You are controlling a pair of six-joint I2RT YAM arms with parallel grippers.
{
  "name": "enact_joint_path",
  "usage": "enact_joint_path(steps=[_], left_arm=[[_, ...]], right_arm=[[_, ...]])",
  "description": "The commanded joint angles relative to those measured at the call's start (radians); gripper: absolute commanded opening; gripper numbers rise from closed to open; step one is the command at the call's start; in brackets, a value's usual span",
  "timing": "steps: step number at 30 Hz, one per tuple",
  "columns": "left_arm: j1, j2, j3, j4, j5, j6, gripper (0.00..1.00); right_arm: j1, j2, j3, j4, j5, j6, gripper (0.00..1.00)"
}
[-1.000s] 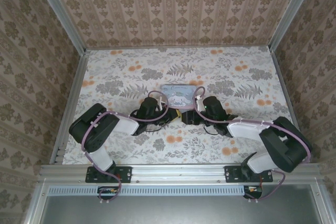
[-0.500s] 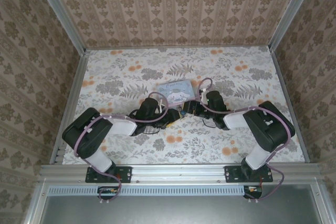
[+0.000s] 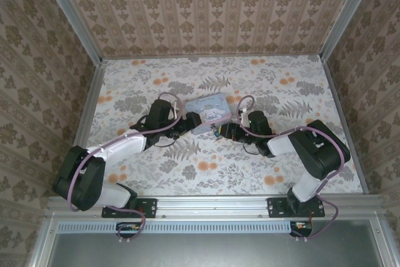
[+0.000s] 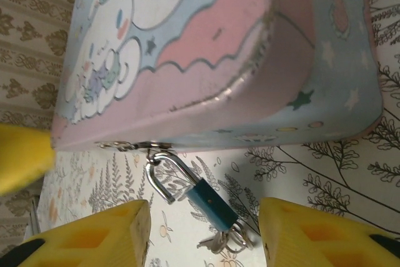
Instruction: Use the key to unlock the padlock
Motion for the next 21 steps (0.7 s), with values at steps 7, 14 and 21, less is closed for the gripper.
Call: enact_joint_path(steps=[7,14,21], left_arm=[[0.058,0.078,0.107,-0.126,0.038,0.119,0.89],[0.063,0.111,0.121,-0.113,0.046,0.121,0.89],[0.065,0.128,0.135,-0.11,0.053,0.121,0.89]], right_arm=[[-0.001,0.101,0.022,0.043,-0.061,-0.058,0.44],[0.01,0.133,0.044,0.043,-0.094,-0.066,0.4],[0.024,0.135,0.056,-0.012,-0.08,-0.096,0.37]])
